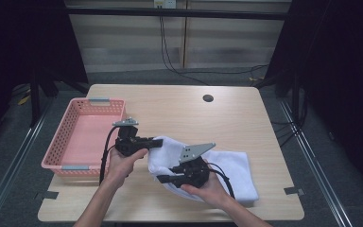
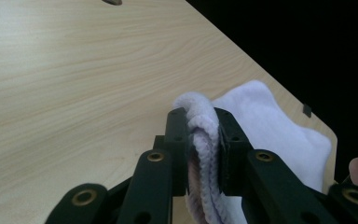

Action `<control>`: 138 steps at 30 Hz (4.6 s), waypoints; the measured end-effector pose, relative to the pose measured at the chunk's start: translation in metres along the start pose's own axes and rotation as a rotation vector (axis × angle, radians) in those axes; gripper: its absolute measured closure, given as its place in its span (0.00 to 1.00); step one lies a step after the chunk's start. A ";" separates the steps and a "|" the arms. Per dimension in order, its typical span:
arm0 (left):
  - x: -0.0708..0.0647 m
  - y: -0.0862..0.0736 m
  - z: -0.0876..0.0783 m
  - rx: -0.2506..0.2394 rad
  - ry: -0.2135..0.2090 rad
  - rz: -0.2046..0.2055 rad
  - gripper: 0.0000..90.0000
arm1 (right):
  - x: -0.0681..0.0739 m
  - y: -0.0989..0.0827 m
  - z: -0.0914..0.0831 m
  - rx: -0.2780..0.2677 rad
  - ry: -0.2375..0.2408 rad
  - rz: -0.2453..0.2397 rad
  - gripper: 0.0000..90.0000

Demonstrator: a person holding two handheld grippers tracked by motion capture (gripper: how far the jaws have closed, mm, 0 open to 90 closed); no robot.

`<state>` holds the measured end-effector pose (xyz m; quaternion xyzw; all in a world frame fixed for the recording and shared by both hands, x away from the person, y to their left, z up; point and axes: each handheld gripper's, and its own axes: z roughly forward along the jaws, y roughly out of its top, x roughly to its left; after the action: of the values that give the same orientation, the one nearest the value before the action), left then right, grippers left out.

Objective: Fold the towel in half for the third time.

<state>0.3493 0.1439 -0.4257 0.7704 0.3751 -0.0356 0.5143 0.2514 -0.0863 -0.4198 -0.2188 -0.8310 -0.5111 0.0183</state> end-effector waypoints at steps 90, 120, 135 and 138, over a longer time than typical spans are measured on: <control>-0.073 -0.093 0.035 0.312 -0.062 0.230 0.61 | -0.122 -0.072 -0.069 0.119 -0.545 0.266 0.41; -0.080 -0.109 0.036 0.371 0.010 0.256 0.28 | -0.143 -0.084 -0.054 0.151 -0.309 0.245 0.23; -0.080 -0.104 0.041 0.399 -0.004 0.273 0.71 | -0.134 -0.084 -0.050 0.214 -0.245 0.197 0.62; -0.079 -0.104 0.041 0.398 -0.013 0.273 0.75 | -0.135 -0.084 -0.050 0.210 -0.211 0.221 0.69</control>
<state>0.2425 0.0874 -0.4892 0.8998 0.2500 -0.0440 0.3548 0.3313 -0.2079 -0.5010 -0.3580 -0.8480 -0.3908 0.0099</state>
